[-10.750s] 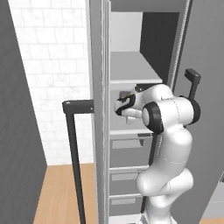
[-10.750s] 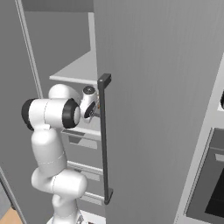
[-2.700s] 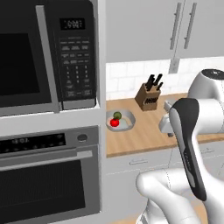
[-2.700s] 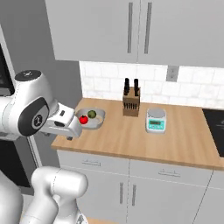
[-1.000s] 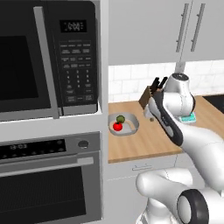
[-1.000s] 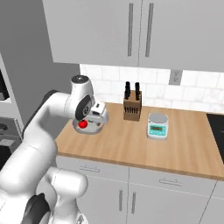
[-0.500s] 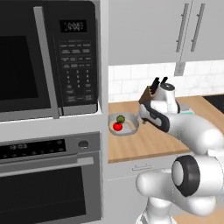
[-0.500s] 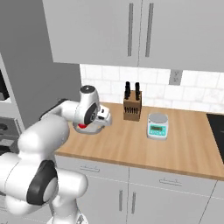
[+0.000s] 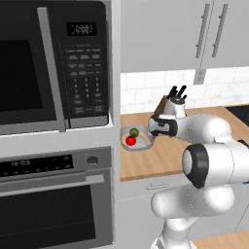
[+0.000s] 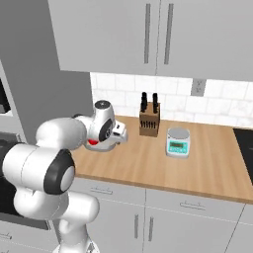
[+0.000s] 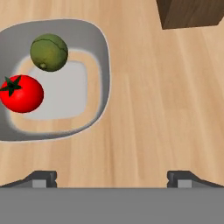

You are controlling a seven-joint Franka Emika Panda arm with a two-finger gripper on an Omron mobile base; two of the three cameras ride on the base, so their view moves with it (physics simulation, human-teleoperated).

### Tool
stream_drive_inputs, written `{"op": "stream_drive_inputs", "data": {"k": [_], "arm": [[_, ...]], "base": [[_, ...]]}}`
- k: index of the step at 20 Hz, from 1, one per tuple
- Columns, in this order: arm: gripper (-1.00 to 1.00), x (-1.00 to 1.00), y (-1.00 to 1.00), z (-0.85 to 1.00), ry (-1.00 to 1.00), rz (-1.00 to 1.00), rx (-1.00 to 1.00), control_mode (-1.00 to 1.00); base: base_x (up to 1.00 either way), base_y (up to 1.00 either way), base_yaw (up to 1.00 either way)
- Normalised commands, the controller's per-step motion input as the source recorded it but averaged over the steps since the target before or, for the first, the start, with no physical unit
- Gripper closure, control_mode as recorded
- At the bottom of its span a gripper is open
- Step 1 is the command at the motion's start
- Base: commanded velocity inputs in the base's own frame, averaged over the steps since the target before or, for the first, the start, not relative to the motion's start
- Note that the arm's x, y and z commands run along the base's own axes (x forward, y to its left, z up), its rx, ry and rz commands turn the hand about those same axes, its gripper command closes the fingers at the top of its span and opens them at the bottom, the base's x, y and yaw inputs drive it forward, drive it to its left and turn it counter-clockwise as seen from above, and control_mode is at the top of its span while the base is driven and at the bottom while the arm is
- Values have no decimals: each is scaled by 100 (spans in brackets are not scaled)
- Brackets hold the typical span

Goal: Take the meat container that has the chicken drumstick and place it on the second highest rack of the freezer. Then take the vegetable container that has the lime and tomato and place it on the highest rack of the freezer.

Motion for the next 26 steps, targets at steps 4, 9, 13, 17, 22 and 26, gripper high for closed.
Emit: {"op": "stream_drive_inputs", "data": {"k": [4,9,13,17,22,26], "arm": [[-100,45,17,-18,0,0,0,-100],[-100,48,5,-16,0,0,0,-100],[-100,35,0,-13,1,1,0,-100],[-100,19,0,-35,0,1,0,-100],[-100,1,0,-39,0,2,0,-100],[-100,3,0,-29,0,2,0,-100]], "base": [[0,0,0],[0,0,0],[0,0,0],[0,0,0],[0,0,0],[0,0,0]]}}
